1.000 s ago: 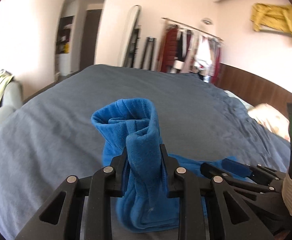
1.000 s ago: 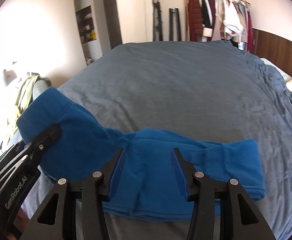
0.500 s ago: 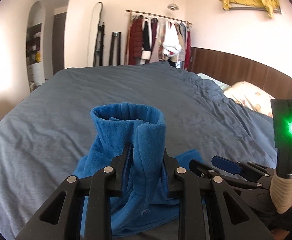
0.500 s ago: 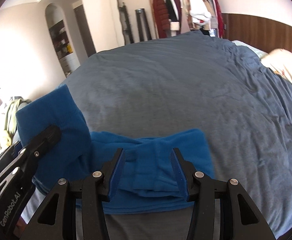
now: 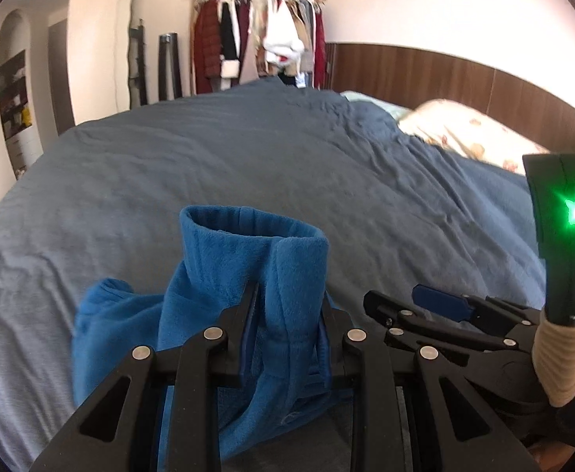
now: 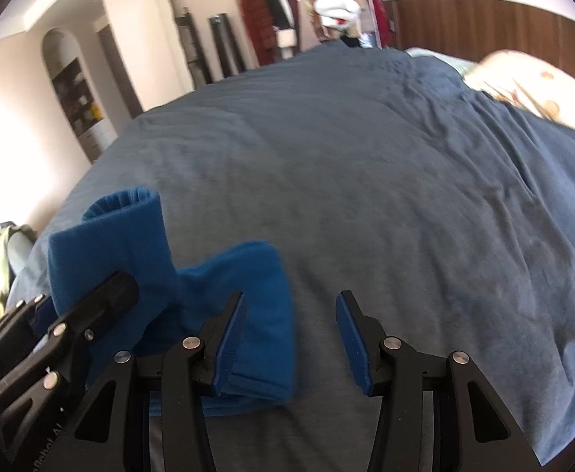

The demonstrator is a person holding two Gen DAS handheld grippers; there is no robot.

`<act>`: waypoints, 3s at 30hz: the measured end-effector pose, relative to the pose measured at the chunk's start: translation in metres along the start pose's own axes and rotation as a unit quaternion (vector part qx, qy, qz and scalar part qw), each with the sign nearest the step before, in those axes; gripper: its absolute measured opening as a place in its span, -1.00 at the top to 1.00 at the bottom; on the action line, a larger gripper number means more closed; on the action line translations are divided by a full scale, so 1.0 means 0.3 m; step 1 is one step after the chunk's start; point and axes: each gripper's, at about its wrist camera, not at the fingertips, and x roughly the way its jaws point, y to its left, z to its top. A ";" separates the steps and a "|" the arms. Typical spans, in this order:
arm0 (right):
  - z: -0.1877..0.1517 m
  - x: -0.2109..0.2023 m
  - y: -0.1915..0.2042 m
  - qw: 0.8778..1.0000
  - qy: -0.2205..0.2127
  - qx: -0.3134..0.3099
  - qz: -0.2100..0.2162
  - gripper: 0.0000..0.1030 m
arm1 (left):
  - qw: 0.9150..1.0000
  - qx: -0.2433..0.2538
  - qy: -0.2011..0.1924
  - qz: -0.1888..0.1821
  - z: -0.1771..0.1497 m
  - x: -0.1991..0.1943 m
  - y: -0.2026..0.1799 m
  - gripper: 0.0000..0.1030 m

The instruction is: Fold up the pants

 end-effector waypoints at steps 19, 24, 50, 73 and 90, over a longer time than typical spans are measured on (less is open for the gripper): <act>-0.056 0.050 -0.153 0.998 0.039 0.031 -0.045 0.06 | 0.999 0.021 0.019 -0.033 -0.024 0.005 -0.082 0.06; -0.041 -0.032 -0.138 0.998 0.026 0.028 -0.041 0.06 | 0.999 -0.022 -0.001 -0.038 -0.017 -0.100 -0.027 -0.16; 0.025 -0.008 0.017 0.974 0.098 -0.160 0.124 0.08 | 0.986 -0.071 0.048 0.143 -0.030 -0.049 0.149 -0.37; 0.068 0.049 0.000 0.930 0.248 -0.117 0.244 0.80 | 0.988 -0.021 0.048 0.148 0.026 0.021 0.076 -0.57; 0.039 0.242 -0.077 0.951 0.252 -0.061 0.168 0.77 | 0.988 -0.088 0.085 0.097 -0.038 0.071 0.060 -0.61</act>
